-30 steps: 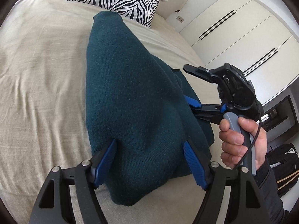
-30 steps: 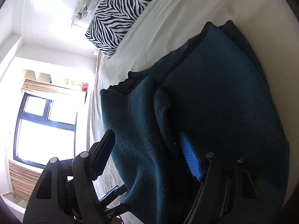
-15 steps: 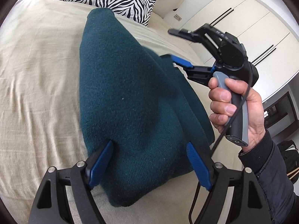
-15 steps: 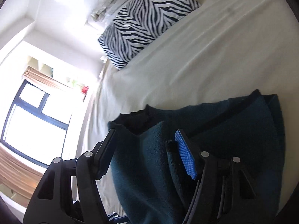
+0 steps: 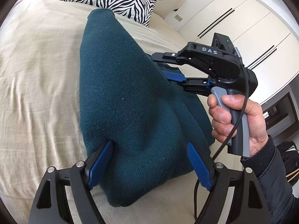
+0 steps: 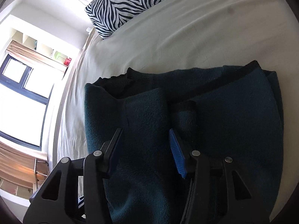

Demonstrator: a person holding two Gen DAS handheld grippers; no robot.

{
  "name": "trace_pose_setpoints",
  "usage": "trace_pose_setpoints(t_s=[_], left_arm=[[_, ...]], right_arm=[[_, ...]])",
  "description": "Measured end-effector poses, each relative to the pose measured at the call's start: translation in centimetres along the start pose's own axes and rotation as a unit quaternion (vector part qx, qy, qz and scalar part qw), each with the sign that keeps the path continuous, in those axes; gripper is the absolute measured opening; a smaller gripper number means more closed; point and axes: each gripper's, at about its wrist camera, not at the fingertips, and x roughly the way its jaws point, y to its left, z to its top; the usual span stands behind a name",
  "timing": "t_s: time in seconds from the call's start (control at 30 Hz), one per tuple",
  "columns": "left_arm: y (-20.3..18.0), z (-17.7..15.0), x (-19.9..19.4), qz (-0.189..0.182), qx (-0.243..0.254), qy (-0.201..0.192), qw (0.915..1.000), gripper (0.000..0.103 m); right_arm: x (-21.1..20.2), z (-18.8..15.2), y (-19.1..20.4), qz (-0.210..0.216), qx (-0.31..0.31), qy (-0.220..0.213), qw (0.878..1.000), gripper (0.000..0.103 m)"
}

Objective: Fold small clothes

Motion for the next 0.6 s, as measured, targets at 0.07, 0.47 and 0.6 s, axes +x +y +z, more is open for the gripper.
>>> trace_pose_setpoints(t_s=[0.07, 0.47, 0.6], left_arm=[[0.3, 0.1, -0.1, -0.002, -0.001, 0.000, 1.0000, 0.083], [-0.5, 0.4, -1.5, -0.005, 0.001, -0.018, 0.9998, 0.083], [-0.8, 0.1, 0.3, 0.022, 0.015, 0.003, 0.9996, 0.083]], right_arm=[[0.6, 0.0, -0.8, 0.004, 0.017, 0.002, 1.000, 0.036], [-4.6, -0.3, -1.5, 0.009, 0.021, -0.071, 0.997, 0.006], [-2.6, -1.0, -3.6, -0.029, 0.028, -0.026, 0.999, 0.008]])
